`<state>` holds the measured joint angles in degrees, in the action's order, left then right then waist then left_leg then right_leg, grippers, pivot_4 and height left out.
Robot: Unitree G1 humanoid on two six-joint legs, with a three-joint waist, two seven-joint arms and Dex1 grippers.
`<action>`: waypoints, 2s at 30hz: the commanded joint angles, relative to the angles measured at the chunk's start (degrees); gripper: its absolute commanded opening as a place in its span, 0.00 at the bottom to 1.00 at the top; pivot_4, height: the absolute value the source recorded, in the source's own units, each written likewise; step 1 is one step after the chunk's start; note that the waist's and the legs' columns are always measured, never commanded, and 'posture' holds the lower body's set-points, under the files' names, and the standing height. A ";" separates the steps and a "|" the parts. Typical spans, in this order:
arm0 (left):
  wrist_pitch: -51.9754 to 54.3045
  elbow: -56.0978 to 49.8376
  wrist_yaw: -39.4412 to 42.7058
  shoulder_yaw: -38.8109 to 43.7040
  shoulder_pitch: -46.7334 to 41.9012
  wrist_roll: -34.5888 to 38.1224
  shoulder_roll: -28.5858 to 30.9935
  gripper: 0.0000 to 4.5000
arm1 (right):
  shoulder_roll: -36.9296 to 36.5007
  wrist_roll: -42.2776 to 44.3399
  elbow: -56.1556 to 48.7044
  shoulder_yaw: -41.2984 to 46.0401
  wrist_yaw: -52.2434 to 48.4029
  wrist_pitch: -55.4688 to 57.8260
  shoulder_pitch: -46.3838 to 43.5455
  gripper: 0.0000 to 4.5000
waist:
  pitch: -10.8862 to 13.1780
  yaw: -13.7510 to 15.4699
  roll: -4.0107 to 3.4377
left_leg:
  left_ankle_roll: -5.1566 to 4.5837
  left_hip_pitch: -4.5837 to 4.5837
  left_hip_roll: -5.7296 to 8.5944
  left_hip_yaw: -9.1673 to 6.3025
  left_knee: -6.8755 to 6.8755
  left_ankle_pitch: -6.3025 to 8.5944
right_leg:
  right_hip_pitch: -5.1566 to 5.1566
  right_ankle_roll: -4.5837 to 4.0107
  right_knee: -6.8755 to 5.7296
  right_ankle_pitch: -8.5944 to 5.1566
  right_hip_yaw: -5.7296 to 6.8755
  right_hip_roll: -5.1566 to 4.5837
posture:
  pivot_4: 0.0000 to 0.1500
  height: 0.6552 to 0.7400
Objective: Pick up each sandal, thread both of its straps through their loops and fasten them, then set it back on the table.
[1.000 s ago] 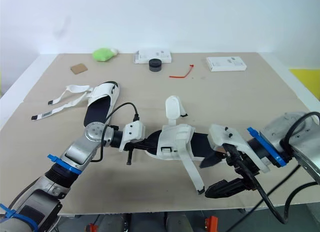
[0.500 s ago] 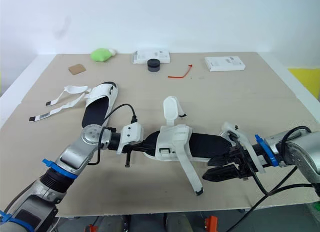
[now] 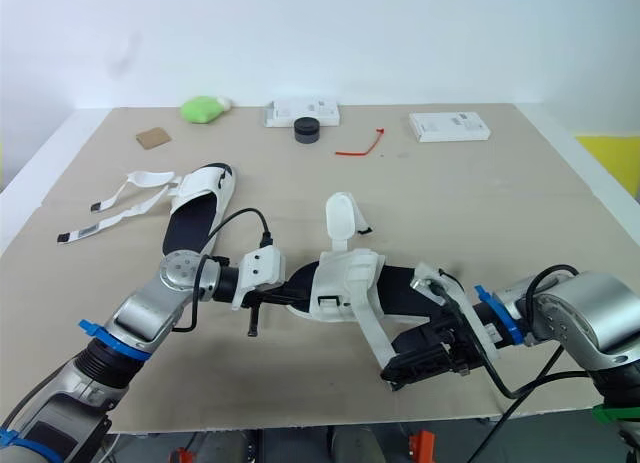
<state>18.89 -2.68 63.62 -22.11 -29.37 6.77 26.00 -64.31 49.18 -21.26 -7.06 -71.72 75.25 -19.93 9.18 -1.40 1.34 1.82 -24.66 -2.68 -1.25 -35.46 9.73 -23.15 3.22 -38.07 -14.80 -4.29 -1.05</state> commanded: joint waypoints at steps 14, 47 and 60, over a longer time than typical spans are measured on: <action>0.34 3.98 0.30 -1.32 -0.38 -1.04 -0.13 0.00 | 0.22 0.65 -1.84 -0.14 2.47 -1.31 0.87 0.02 | 0.00 0.02 0.00 | 0.00 0.01 0.00 0.01 -0.13 -0.01 | 0.05 -0.16 0.00 0.00 -0.01 -0.01 | 1.00 1.00; 1.61 1.73 0.65 -1.28 0.84 -0.31 1.04 0.00 | 8.49 7.96 -2.09 7.90 13.93 1.01 3.95 0.83 | -0.02 -0.01 0.06 | 0.00 0.02 -0.02 0.02 -0.15 -0.01 | 0.08 -0.16 0.00 0.04 -0.05 0.03 | 1.00 1.00; 1.06 2.71 0.02 -1.56 0.29 -0.62 0.37 0.00 | 11.68 12.11 -4.55 6.55 19.11 5.55 3.21 0.72 | -0.02 0.01 0.07 | 0.00 0.03 -0.03 -0.01 -0.16 -0.02 | 0.10 -0.18 -0.01 0.04 -0.06 0.06 | 1.00 1.00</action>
<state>19.05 -1.42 63.64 -22.06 -29.72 7.60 25.92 -52.93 60.87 -25.68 -0.34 -53.36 80.53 -15.70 9.15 -1.40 1.41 1.82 -24.63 -2.71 -1.26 -35.63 9.71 -23.05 3.03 -38.08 -14.76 -4.35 -0.98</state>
